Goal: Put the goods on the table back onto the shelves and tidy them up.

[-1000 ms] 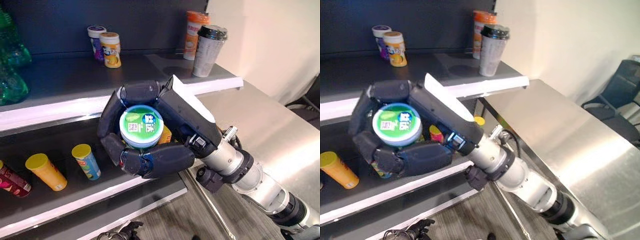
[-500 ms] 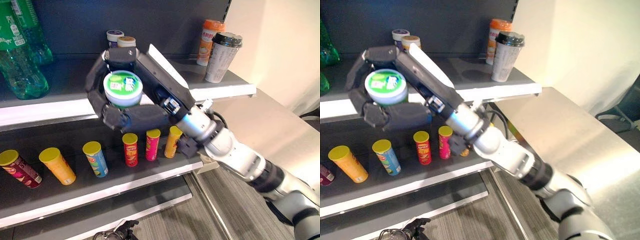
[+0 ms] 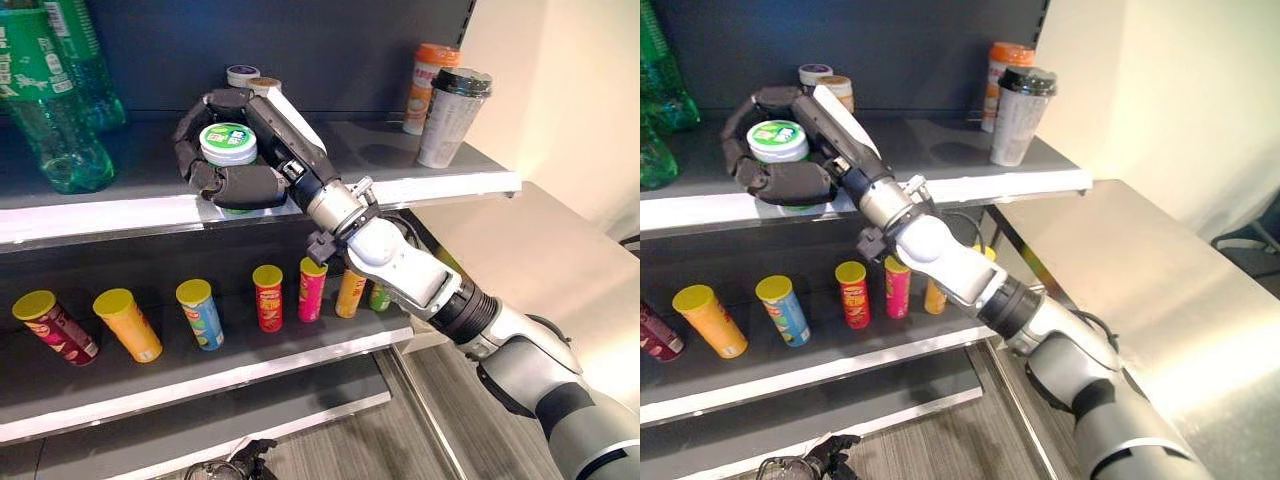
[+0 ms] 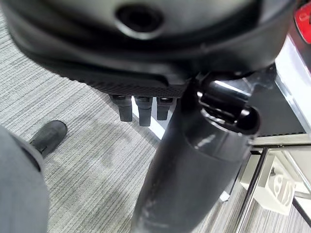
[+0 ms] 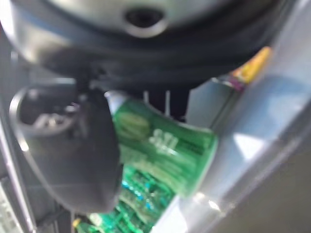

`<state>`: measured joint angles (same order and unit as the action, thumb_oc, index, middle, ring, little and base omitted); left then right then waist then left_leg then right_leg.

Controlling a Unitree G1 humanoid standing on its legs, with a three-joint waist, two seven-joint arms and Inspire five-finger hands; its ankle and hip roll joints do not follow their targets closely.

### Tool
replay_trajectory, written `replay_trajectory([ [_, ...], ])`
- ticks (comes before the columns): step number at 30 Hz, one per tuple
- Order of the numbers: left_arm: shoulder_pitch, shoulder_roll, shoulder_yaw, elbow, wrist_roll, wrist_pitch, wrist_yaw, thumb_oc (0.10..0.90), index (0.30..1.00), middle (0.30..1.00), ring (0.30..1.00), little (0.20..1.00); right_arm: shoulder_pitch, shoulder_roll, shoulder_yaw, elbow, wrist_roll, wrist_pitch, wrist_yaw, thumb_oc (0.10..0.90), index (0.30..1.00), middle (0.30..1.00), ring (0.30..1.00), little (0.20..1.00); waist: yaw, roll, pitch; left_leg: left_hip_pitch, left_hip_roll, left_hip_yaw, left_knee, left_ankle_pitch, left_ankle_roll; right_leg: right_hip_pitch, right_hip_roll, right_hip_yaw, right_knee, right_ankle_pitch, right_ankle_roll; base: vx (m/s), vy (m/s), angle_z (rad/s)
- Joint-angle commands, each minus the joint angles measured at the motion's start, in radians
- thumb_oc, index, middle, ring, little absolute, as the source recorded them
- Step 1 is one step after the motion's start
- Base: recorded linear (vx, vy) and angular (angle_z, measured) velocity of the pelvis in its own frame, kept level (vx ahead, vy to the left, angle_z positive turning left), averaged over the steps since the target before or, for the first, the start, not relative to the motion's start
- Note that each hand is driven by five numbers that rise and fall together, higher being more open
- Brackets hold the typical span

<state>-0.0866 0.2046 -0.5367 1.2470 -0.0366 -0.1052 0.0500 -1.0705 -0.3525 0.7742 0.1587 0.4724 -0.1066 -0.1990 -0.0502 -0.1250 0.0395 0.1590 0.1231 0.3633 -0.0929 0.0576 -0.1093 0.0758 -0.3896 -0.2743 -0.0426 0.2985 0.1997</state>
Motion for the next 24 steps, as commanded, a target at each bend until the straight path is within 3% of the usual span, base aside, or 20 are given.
replay_trajectory([
  [1,-0.02,-0.018,-0.031,0.067,0.012,-0.03,-0.016,0.8,0.9,0.9,0.9,0.9,-0.179,0.007,-0.063,0.131,-0.011,-0.039,-0.024,0.4,0.3,0.3,0.3,0.3,0.017,0.003,-0.016,0.044,-0.069,-0.09,0.006,-0.16,0.051,0.073,0.013,0.027,-0.045,0.007,-0.015,0.02,-0.009,0.05],
  [24,-0.037,-0.001,-0.024,0.059,0.02,-0.034,-0.016,0.8,0.9,0.9,0.9,0.9,-0.209,0.018,-0.085,0.319,-0.041,-0.007,-0.009,0.4,0.3,0.3,0.3,0.3,0.035,0.002,-0.011,0.028,-0.063,-0.102,0.006,-0.159,0.048,0.069,0.013,0.004,-0.045,0.021,-0.012,0.0,-0.001,0.01],
])
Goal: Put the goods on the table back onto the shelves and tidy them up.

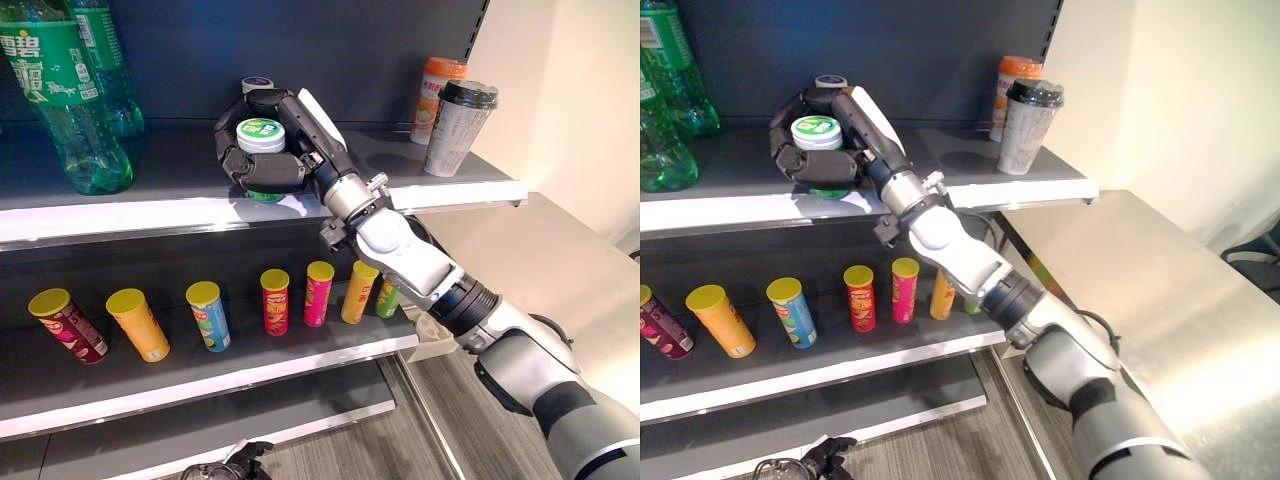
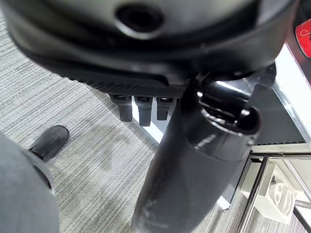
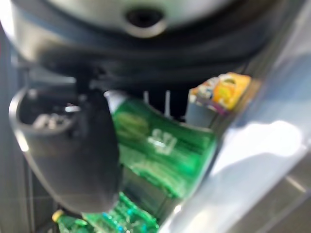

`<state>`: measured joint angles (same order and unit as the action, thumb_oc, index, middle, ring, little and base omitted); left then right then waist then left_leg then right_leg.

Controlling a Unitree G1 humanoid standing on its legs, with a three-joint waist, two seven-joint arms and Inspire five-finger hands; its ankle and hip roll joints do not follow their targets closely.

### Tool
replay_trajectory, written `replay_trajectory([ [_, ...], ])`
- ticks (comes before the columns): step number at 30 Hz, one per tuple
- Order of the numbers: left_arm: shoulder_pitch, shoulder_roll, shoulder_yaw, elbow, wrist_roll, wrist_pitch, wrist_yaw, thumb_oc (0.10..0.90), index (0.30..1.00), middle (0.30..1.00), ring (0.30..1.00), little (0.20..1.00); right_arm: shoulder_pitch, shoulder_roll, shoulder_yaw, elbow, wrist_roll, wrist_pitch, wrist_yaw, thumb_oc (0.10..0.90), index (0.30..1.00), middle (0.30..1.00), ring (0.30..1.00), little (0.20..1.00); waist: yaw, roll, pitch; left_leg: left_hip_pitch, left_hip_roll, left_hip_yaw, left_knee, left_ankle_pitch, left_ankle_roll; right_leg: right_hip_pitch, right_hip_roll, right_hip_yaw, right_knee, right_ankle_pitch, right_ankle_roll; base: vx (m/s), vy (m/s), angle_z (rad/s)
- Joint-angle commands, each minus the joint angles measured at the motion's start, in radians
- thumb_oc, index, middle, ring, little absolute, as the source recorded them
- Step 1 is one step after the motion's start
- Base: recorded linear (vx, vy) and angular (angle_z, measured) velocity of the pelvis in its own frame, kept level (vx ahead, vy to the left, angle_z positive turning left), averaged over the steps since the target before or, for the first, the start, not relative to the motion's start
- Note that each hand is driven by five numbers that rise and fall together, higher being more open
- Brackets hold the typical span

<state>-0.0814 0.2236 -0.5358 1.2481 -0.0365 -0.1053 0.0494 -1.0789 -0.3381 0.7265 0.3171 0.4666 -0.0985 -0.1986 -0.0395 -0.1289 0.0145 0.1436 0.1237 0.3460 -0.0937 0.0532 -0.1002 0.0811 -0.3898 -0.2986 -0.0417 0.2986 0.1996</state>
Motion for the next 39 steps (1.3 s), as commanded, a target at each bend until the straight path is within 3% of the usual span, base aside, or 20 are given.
replay_trajectory([
  [1,-0.043,-0.017,-0.023,0.058,0.019,-0.035,-0.015,0.8,0.9,0.9,0.9,0.9,-0.206,0.005,-0.038,0.18,-0.039,-0.012,-0.01,0.4,0.3,0.3,0.3,0.3,0.026,0.005,0.014,0.042,-0.064,-0.084,0.006,-0.155,0.038,0.063,0.013,0.026,-0.046,0.024,-0.011,0.01,-0.001,0.04],
  [11,-0.02,0.008,0.015,0.058,0.013,-0.039,-0.006,0.8,0.9,0.9,0.9,0.9,-0.223,0.013,-0.068,0.305,-0.035,-0.01,-0.017,0.4,0.3,0.3,0.3,0.3,0.048,-0.002,0.012,0.03,-0.05,-0.089,0.006,-0.153,0.032,0.062,0.019,0.014,-0.046,0.035,-0.011,0.01,-0.004,0.03],
  [20,-0.014,0.006,0.02,0.05,0.013,-0.035,-0.005,0.8,0.9,0.9,0.9,0.9,-0.22,-0.008,-0.048,0.263,-0.019,-0.008,-0.012,0.4,0.3,0.3,0.3,0.3,0.044,-0.002,0.013,0.034,-0.049,-0.087,0.006,-0.153,0.03,0.067,0.021,0.017,-0.046,0.04,-0.012,0.0,0.0,0.0],
  [21,-0.015,0.006,0.021,0.048,0.013,-0.035,-0.005,0.8,0.9,0.9,0.9,0.9,-0.22,-0.012,-0.045,0.257,-0.018,-0.008,-0.012,0.524,0.486,0.486,0.486,0.486,0.044,-0.002,0.014,0.034,-0.049,-0.087,0.006,-0.153,0.03,0.068,0.021,0.018,-0.046,0.04,-0.012,0.0,0.0,0.0],
  [22,-0.016,0.006,0.021,0.045,0.013,-0.033,-0.005,0.8,0.9,0.9,0.9,0.9,-0.221,-0.024,-0.04,0.246,-0.025,-0.007,-0.014,0.8,0.9,0.9,0.9,0.9,0.04,-0.001,0.016,0.036,-0.049,-0.087,0.006,-0.152,0.031,0.069,0.021,0.022,-0.046,0.04,-0.012,0.0,0.0,0.0],
  [32,-0.018,0.008,0.02,0.041,0.013,-0.032,-0.002,0.8,0.9,0.9,0.9,0.9,-0.205,-0.063,-0.045,0.184,-0.026,-0.017,-0.025,0.8,0.9,0.9,0.9,0.9,0.034,-0.001,0.015,0.042,-0.05,-0.086,0.006,-0.153,0.031,0.072,0.023,0.026,-0.046,0.038,-0.013,0.0,0.0,0.0],
  [34,-0.026,0.013,0.017,0.034,0.009,-0.029,-0.002,0.8,0.9,0.9,0.9,0.9,-0.198,-0.129,-0.048,0.099,-0.024,-0.036,-0.042,0.8,0.9,0.9,0.9,0.9,0.023,-0.003,0.014,0.046,-0.051,-0.085,0.006,-0.153,0.031,0.076,0.024,0.032,-0.046,0.04,-0.014,-0.06,-0.017,0.01],
  [39,-0.026,0.011,0.014,0.031,0.006,-0.029,-0.001,0.8,0.9,0.9,0.9,0.9,-0.189,-0.203,-0.05,0.008,-0.021,-0.056,-0.061,0.8,0.9,0.9,0.9,0.9,0.012,-0.005,0.009,0.049,-0.052,-0.086,0.006,-0.152,0.032,0.082,0.025,0.038,-0.046,0.042,-0.016,-0.04,-0.003,0.01],
])
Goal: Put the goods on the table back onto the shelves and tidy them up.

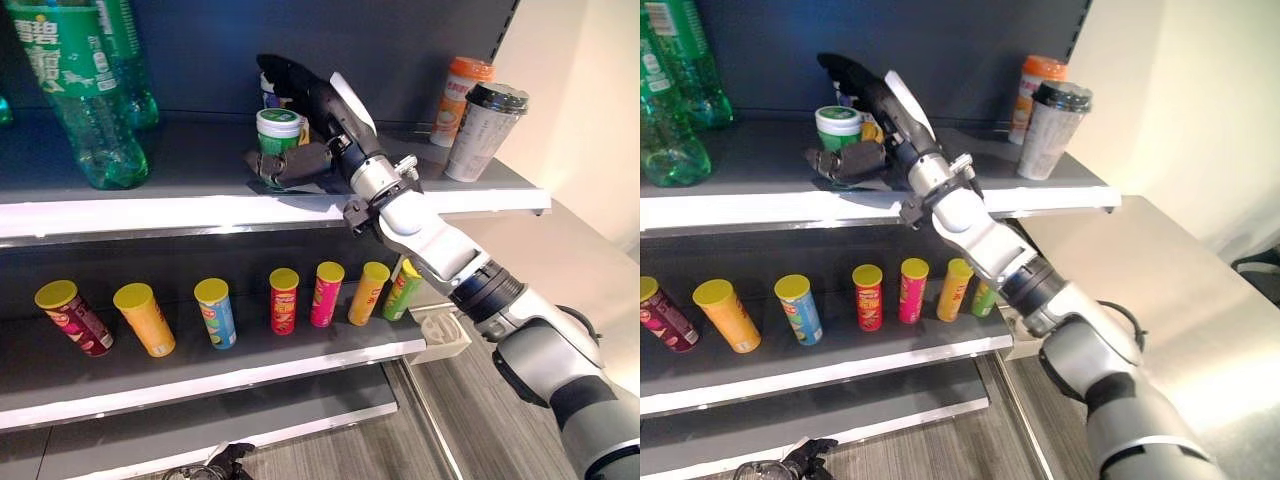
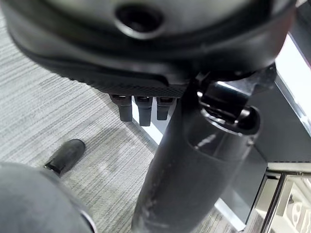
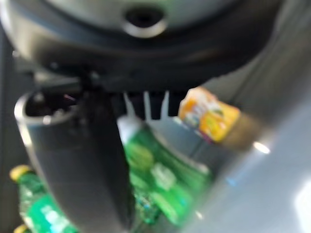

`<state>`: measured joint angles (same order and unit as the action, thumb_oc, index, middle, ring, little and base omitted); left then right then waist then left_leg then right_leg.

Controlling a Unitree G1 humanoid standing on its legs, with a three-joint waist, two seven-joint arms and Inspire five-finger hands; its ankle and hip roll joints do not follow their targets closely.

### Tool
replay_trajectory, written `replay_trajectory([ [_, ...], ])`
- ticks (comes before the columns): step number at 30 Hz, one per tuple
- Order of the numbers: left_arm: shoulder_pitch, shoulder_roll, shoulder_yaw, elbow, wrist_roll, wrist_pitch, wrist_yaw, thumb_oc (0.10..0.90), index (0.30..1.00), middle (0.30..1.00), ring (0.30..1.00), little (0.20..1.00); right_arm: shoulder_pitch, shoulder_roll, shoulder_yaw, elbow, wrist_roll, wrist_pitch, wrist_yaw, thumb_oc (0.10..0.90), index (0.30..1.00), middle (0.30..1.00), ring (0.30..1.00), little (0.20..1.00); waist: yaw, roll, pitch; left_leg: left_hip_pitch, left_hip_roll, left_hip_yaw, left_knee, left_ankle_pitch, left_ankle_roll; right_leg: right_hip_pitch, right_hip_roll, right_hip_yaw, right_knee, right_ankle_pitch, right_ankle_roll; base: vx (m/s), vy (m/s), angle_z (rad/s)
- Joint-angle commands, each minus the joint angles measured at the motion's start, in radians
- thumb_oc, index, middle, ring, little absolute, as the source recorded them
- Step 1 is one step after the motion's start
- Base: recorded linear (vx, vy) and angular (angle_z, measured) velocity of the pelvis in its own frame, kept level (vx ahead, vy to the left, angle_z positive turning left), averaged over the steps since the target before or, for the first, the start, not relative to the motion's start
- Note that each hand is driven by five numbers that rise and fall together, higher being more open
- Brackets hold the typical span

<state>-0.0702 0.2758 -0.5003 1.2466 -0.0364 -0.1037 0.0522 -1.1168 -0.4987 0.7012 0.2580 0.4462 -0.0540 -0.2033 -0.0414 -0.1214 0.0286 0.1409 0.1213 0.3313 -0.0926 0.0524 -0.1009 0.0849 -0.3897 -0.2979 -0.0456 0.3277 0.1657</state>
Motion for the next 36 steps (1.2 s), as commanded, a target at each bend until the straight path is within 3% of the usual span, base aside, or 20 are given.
replay_trajectory([
  [1,-0.038,-0.041,-0.024,0.032,0.006,-0.031,-0.003,0.8,0.9,0.9,0.9,0.9,-0.153,-0.062,-0.026,0.053,-0.001,-0.107,-0.062,0.8,0.9,0.9,0.9,0.9,0.011,-0.013,-0.007,0.053,-0.05,-0.071,0.005,-0.151,0.033,0.079,0.026,0.04,-0.042,0.012,0.017,0.0,0.0,0.0],
  [4,-0.038,-0.043,-0.025,0.032,0.006,-0.031,-0.003,0.8,0.9,0.9,0.9,0.9,-0.154,-0.077,-0.024,0.038,0.0,-0.111,-0.065,0.8,0.9,0.9,0.9,0.9,0.009,-0.014,-0.009,0.053,-0.05,-0.071,0.005,-0.151,0.033,0.079,0.026,0.042,-0.042,0.014,0.017,0.0,0.0,0.0],
  [5,-0.036,-0.043,-0.02,0.028,0.002,-0.034,-0.005,0.8,0.9,0.9,0.9,0.9,-0.163,-0.147,-0.027,0.003,0.011,-0.129,-0.078,0.8,0.9,0.9,0.9,0.9,-0.001,-0.017,-0.012,0.055,-0.05,-0.071,0.005,-0.152,0.033,0.079,0.028,0.05,-0.039,0.014,0.016,0.0,0.0,0.0],
  [6,-0.036,-0.043,-0.021,0.029,0.002,-0.034,-0.005,0.8,0.9,0.9,0.9,0.9,-0.163,-0.147,-0.027,0.003,0.011,-0.129,-0.078,0.8,0.9,0.9,0.9,0.9,0.0,-0.016,-0.012,0.056,-0.05,-0.071,0.005,-0.152,0.033,0.079,0.028,0.051,-0.039,0.014,0.016,-0.04,0.002,0.02],
  [15,-0.013,-0.074,-0.014,0.042,-0.018,-0.039,-0.017,0.8,0.9,0.9,0.9,0.9,-0.131,-0.41,-0.079,-0.121,0.109,-0.219,-0.105,0.8,0.9,0.9,0.9,0.9,-0.033,-0.032,-0.014,0.071,-0.048,-0.068,0.005,-0.157,0.037,0.08,0.038,0.066,-0.029,0.001,0.012,-0.01,-0.003,0.02],
  [20,0.004,-0.084,-0.007,0.052,-0.024,-0.039,-0.021,0.8,0.9,0.9,0.9,0.9,-0.015,-0.492,-0.169,-0.236,0.194,-0.259,-0.098,0.8,0.9,0.9,0.9,0.9,-0.045,-0.042,-0.01,0.075,-0.048,-0.063,0.005,-0.16,0.04,0.077,0.046,0.077,-0.023,-0.006,0.011,0.0,-0.007,-0.04],
  [21,0.01,-0.091,0.001,0.056,-0.021,-0.038,-0.023,0.8,0.9,0.9,0.9,0.9,0.057,-0.509,-0.229,-0.299,0.237,-0.278,-0.09,0.8,0.9,0.9,0.9,0.9,-0.053,-0.041,-0.008,0.076,-0.049,-0.062,0.005,-0.162,0.041,0.074,0.049,0.081,-0.021,-0.01,0.011,-0.01,-0.001,-0.08],
  [28,0.026,-0.094,0.026,0.067,-0.008,-0.037,-0.031,0.8,0.9,0.9,0.9,0.9,0.48,-0.52,-0.576,-0.54,0.328,-0.304,-0.043,0.8,0.9,0.9,0.9,0.9,-0.092,-0.048,-0.004,0.079,-0.051,-0.06,0.005,-0.163,0.05,0.06,0.054,0.1,-0.014,-0.012,0.012,-0.01,0.011,-0.04],
  [36,0.024,-0.093,0.095,0.045,0.005,-0.042,-0.02,0.8,0.9,0.9,0.9,0.9,0.925,-0.315,-0.938,-0.816,0.225,-0.262,-0.006,0.8,0.9,0.9,0.9,0.9,-0.143,-0.037,0.011,0.084,-0.043,-0.049,0.005,-0.163,0.061,0.042,0.054,0.114,-0.007,0.0,0.018,0.01,0.004,-0.06],
])
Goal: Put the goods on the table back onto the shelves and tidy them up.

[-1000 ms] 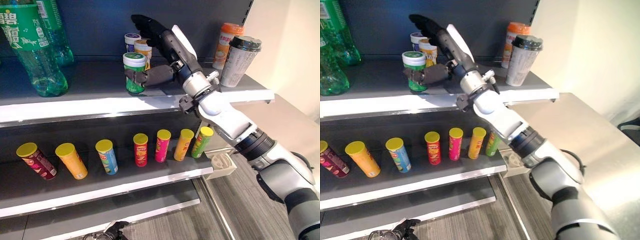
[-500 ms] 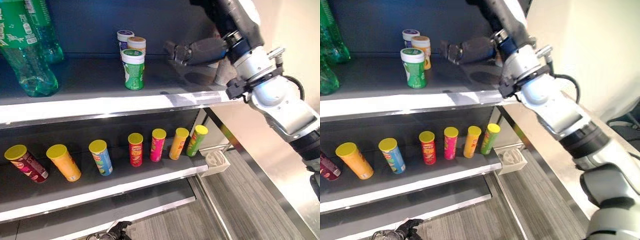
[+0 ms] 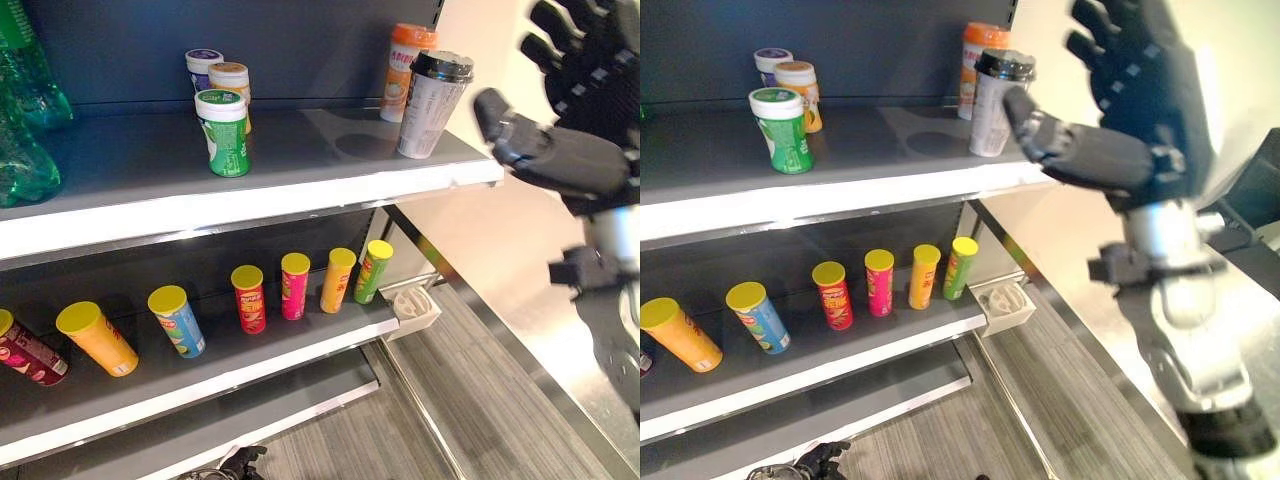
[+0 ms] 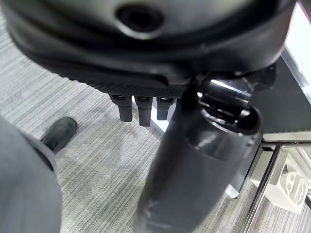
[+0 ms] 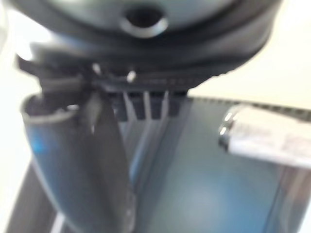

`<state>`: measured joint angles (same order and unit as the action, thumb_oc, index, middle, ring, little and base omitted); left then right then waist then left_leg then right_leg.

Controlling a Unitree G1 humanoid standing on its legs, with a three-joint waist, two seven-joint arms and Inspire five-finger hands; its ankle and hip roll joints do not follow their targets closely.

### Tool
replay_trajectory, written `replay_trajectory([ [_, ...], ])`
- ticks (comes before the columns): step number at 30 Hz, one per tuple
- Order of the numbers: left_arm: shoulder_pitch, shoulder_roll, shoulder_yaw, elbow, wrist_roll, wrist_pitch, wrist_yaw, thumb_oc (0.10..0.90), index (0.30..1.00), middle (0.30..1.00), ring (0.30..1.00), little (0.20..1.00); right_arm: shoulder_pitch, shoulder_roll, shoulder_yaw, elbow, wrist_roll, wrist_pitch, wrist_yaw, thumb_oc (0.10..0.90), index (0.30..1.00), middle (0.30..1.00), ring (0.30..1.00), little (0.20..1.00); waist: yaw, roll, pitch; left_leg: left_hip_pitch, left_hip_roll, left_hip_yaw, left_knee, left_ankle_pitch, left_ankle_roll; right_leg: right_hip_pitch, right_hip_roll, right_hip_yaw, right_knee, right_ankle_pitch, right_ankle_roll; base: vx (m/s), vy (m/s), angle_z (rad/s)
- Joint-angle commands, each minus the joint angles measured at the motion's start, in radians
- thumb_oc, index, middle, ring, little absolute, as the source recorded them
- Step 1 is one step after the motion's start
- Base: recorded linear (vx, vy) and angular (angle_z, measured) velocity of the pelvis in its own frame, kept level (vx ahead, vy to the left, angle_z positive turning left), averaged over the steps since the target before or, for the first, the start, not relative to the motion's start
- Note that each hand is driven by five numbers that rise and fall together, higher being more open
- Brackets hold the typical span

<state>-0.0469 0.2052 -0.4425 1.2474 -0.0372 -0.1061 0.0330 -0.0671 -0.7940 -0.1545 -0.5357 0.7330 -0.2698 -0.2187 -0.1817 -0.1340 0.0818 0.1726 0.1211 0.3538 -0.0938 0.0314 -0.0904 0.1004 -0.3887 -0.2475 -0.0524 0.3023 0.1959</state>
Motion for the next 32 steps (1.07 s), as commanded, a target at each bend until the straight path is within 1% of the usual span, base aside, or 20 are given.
replay_trajectory([
  [1,0.0,-0.021,0.052,0.043,0.01,-0.039,0.002,0.8,0.9,0.9,0.9,0.9,-0.082,0.02,-0.118,-0.046,-0.088,-0.036,0.014,0.8,0.9,0.9,0.9,0.9,-0.009,-0.022,-0.04,0.053,-0.042,-0.07,0.007,-0.142,0.052,0.025,0.053,0.065,0.0,0.026,-0.011,0.03,0.001,-0.08],
  [2,-0.001,-0.017,0.075,0.035,0.014,-0.038,0.007,0.8,0.9,0.9,0.9,0.9,-0.013,0.104,-0.156,-0.085,-0.12,-0.017,0.032,0.8,0.9,0.9,0.9,0.9,-0.017,-0.016,-0.037,0.055,-0.04,-0.067,0.007,-0.143,0.053,0.023,0.052,0.064,0.0,0.03,-0.01,0.02,0.002,-0.11],
  [3,0.0,-0.014,0.073,0.034,0.014,-0.038,0.007,0.8,0.9,0.9,0.9,0.9,-0.008,0.108,-0.158,-0.09,-0.122,-0.015,0.031,0.8,0.9,0.9,0.9,0.9,-0.016,-0.019,-0.038,0.055,-0.04,-0.067,0.007,-0.143,0.053,0.024,0.051,0.064,0.0,0.03,-0.01,0.03,0.001,-0.09],
  [7,-0.003,-0.009,0.118,0.029,0.027,-0.035,0.019,0.8,0.9,0.9,0.9,0.9,0.116,0.317,-0.185,-0.134,-0.187,0.04,0.091,0.8,0.9,0.9,0.9,0.9,-0.034,-0.002,-0.03,0.055,-0.038,-0.066,0.007,-0.144,0.055,0.019,0.047,0.063,0.002,0.038,-0.005,0.02,0.001,-0.08],
  [8,-0.002,-0.007,0.118,0.028,0.027,-0.034,0.019,0.8,0.9,0.9,0.9,0.9,0.119,0.32,-0.185,-0.137,-0.188,0.042,0.09,0.8,0.9,0.9,0.9,0.9,-0.034,-0.004,-0.03,0.055,-0.038,-0.066,0.007,-0.144,0.055,0.02,0.047,0.063,0.002,0.038,-0.005,0.04,-0.003,0.01],
  [9,0.009,-0.012,0.138,0.027,0.034,-0.035,0.016,0.8,0.9,0.9,0.9,0.9,0.198,0.46,-0.139,-0.133,-0.167,0.073,0.176,0.8,0.9,0.9,0.9,0.9,-0.041,0.008,-0.025,0.055,-0.038,-0.066,0.007,-0.143,0.053,0.02,0.044,0.058,0.004,0.038,-0.001,0.04,-0.011,0.11],
  [10,0.004,-0.016,0.14,0.031,0.035,-0.036,0.01,0.8,0.9,0.9,0.9,0.9,0.246,0.535,-0.079,-0.101,-0.132,0.1,0.237,0.8,0.9,0.9,0.9,0.9,-0.045,0.014,-0.02,0.054,-0.038,-0.066,0.007,-0.141,0.05,0.02,0.043,0.057,0.006,0.037,0.001,0.04,-0.012,0.11],
  [15,-0.008,-0.022,0.146,0.037,0.039,-0.045,-0.002,0.8,0.9,0.9,0.9,0.9,0.362,0.679,0.003,0.055,-0.084,0.176,0.365,0.8,0.9,0.9,0.9,0.9,-0.045,0.03,-0.018,0.052,-0.04,-0.073,0.007,-0.144,0.044,0.028,0.035,0.045,0.002,0.035,0.006,0.03,-0.006,0.01],
  [16,-0.008,-0.021,0.146,0.037,0.039,-0.045,-0.002,0.8,0.9,0.9,0.9,0.9,0.361,0.68,0.003,0.057,-0.084,0.175,0.367,0.8,0.9,0.9,0.9,0.9,-0.046,0.029,-0.018,0.052,-0.04,-0.074,0.007,-0.144,0.044,0.029,0.035,0.045,0.002,0.035,0.006,0.02,-0.005,0.09],
  [18,-0.016,-0.027,0.135,0.031,0.046,-0.051,-0.014,0.8,0.9,0.9,0.9,0.9,0.407,0.719,0.061,0.324,-0.077,0.22,0.445,0.8,0.9,0.9,0.9,0.9,-0.036,0.038,-0.016,0.048,-0.041,-0.078,0.007,-0.144,0.04,0.033,0.03,0.032,-0.001,0.036,0.008,0.01,-0.004,0.08],
  [19,-0.016,-0.027,0.135,0.03,0.046,-0.051,-0.014,0.8,0.9,0.9,0.9,0.9,0.403,0.72,0.059,0.331,-0.078,0.218,0.45,0.8,0.9,0.9,0.9,0.9,-0.037,0.038,-0.016,0.048,-0.041,-0.078,0.007,-0.144,0.04,0.034,0.03,0.031,-0.002,0.036,0.008,0.01,-0.009,0.06],
  [20,-0.019,-0.035,0.124,0.031,0.048,-0.053,-0.017,0.8,0.9,0.9,0.9,0.9,0.414,0.743,0.089,0.573,-0.079,0.255,0.485,0.8,0.9,0.9,0.9,0.9,-0.028,0.044,-0.013,0.051,-0.038,-0.081,0.007,-0.149,0.037,0.039,0.032,0.025,-0.003,0.034,0.01,0.0,-0.008,0.12],
  [21,-0.022,-0.034,0.123,0.031,0.048,-0.053,-0.017,0.8,0.9,0.9,0.9,0.9,0.405,0.745,0.083,0.587,-0.08,0.25,0.493,0.8,0.9,0.9,0.9,0.9,-0.028,0.042,-0.014,0.046,-0.041,-0.082,0.007,-0.145,0.038,0.035,0.029,0.025,-0.004,0.037,0.009,-0.01,-0.008,0.16],
  [23,-0.034,-0.048,0.098,0.038,0.062,-0.054,-0.021,0.8,0.9,0.9,0.9,0.9,0.392,0.763,0.1,0.938,-0.097,0.28,0.517,0.8,0.9,0.9,0.9,0.9,-0.013,0.043,-0.017,0.038,-0.042,-0.086,0.007,-0.143,0.035,0.037,0.027,0.017,-0.01,0.04,0.008,-0.02,-0.012,0.06],
  [24,-0.037,-0.049,0.097,0.039,0.062,-0.054,-0.021,0.8,0.9,0.9,0.9,0.9,0.381,0.764,0.092,0.954,-0.099,0.275,0.525,0.8,0.9,0.9,0.9,0.9,-0.012,0.044,-0.016,0.037,-0.042,-0.086,0.007,-0.143,0.035,0.036,0.028,0.017,-0.011,0.04,0.008,-0.02,-0.03,-0.05],
  [26,-0.044,-0.057,0.088,0.056,0.071,-0.055,-0.014,0.8,0.9,0.9,0.9,0.9,0.331,0.799,0.017,1.274,-0.076,0.282,0.49,0.8,0.9,0.9,0.9,0.9,-0.001,0.045,-0.02,0.029,-0.041,-0.092,0.007,-0.14,0.033,0.034,0.026,0.014,-0.016,0.05,0.005,-0.02,-0.027,-0.05],
  [27,-0.047,-0.058,0.086,0.056,0.071,-0.056,-0.014,0.8,0.9,0.9,0.9,0.9,0.322,0.798,0.009,1.286,-0.078,0.279,0.495,0.8,0.9,0.9,0.9,0.9,0.001,0.046,-0.019,0.028,-0.041,-0.092,0.007,-0.14,0.032,0.034,0.026,0.013,-0.017,0.05,0.005,0.0,0.0,0.0],
  [28,-0.044,-0.063,0.103,0.072,0.07,-0.054,-0.014,0.8,0.9,0.9,0.9,0.9,0.271,0.798,-0.104,1.56,-0.049,0.277,0.44,0.8,0.9,0.9,0.9,0.9,0.007,0.052,-0.028,0.027,-0.043,-0.093,0.007,-0.14,0.031,0.036,0.025,0.011,-0.021,0.054,0.003,0.02,-0.006,0.05],
  [29,-0.042,-0.062,0.117,0.077,0.068,-0.052,-0.014,0.8,0.9,0.9,0.9,0.9,0.239,0.781,-0.178,1.7,-0.036,0.277,0.418,0.8,0.9,0.9,0.9,0.9,0.012,0.06,-0.033,0.029,-0.042,-0.092,0.007,-0.145,0.03,0.039,0.025,0.011,-0.023,0.055,0.003,0.04,0.0,0.08],
  [32,-0.039,-0.046,0.157,0.074,0.063,-0.041,-0.01,0.8,0.9,0.9,0.9,0.9,0.23,0.714,-0.326,1.922,-0.016,0.277,0.354,0.8,0.9,0.9,0.9,0.9,0.016,0.073,-0.05,0.03,-0.045,-0.088,0.007,-0.152,0.032,0.04,0.019,0.009,-0.026,0.057,0.005,0.04,0.005,0.09],
])
